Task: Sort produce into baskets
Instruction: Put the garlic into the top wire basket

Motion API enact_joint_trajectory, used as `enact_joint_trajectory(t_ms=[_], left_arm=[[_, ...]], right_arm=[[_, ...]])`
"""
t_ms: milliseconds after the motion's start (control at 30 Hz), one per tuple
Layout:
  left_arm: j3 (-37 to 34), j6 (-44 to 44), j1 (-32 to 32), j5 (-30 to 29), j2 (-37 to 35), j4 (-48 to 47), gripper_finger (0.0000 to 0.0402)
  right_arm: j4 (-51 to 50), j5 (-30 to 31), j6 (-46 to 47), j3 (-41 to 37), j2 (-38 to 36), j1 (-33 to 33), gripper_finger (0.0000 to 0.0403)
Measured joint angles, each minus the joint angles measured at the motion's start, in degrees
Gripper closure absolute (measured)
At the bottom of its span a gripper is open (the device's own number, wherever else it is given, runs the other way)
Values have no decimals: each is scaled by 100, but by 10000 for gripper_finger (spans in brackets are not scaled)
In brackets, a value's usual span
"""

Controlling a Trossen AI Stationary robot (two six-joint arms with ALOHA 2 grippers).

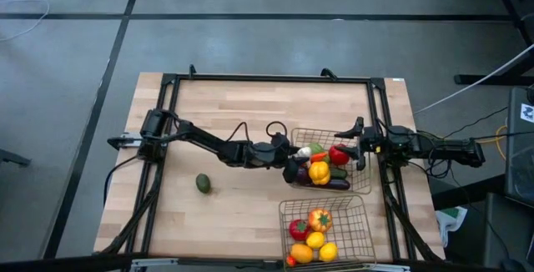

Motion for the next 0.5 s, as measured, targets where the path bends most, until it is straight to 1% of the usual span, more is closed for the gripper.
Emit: enact_joint_trajectory(t_ms=[233, 500], left_arm=[[4, 232, 0, 7, 40, 86, 192], [2, 170, 15, 28, 42, 81, 192]], right_arm=[[0, 0, -7, 0, 0, 1, 189], [6, 0, -7, -2, -1, 1, 189]])
